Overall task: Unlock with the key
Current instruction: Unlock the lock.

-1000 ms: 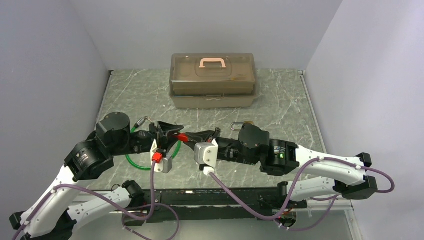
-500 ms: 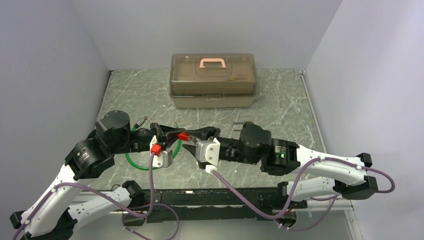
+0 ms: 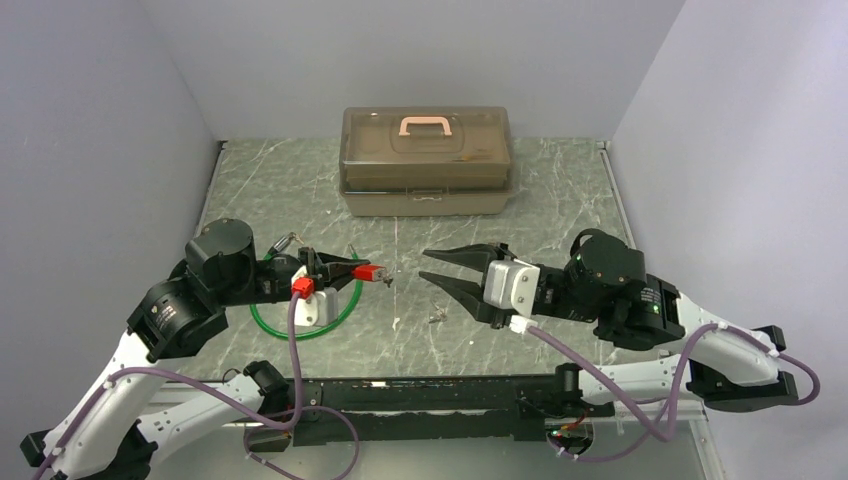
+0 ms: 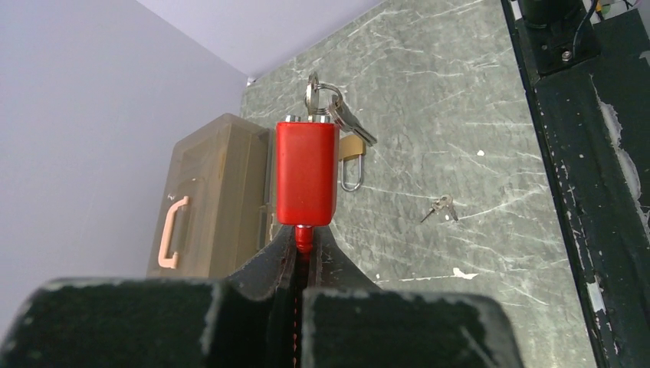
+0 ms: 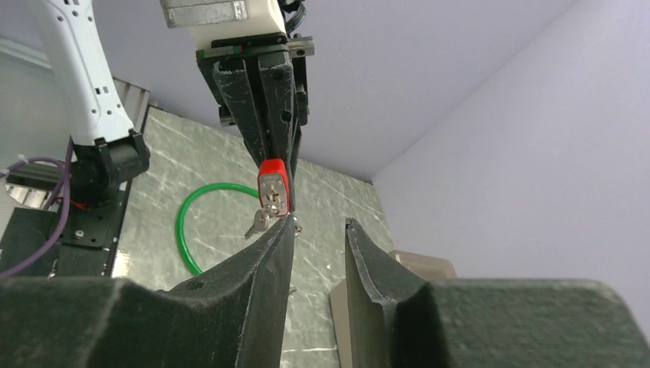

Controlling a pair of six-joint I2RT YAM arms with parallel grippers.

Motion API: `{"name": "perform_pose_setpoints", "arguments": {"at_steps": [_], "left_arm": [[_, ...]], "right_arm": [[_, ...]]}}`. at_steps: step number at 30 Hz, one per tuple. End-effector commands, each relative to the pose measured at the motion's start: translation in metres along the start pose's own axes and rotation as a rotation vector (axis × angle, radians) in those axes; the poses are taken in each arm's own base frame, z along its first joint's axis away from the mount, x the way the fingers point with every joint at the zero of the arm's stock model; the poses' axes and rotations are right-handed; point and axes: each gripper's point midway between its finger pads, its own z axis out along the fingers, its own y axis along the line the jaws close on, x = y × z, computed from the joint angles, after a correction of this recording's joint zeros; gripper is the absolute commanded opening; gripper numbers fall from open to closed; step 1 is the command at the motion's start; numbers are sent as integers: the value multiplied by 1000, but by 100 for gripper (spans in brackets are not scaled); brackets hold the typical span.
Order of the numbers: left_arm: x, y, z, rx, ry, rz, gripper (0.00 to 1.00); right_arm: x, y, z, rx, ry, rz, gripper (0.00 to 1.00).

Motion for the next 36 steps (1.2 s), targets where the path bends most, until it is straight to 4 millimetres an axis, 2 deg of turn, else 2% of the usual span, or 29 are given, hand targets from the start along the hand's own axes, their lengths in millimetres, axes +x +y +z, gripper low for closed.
{"name": "perform_pose_setpoints", "arguments": {"at_steps": [1,7,13,20,36], "left_arm": [[-18,7,-2,-20,-68,8,0],[-17,7,-3,-21,-69,5,0],[-17,8,-3,-31,-68,5,0],[-13,7,-4,-39,-59,3,0],[-15,8,-4,-41,-70,3,0]], "right_arm": [[2,10,7,-69,7,57,32],[5,9,17,-140,-20,132,36],[10,10,26,-182,-26,146,34],[6,14,29,-206,-50,144,32],[10,17,40,-232,-47,140,19]]}}
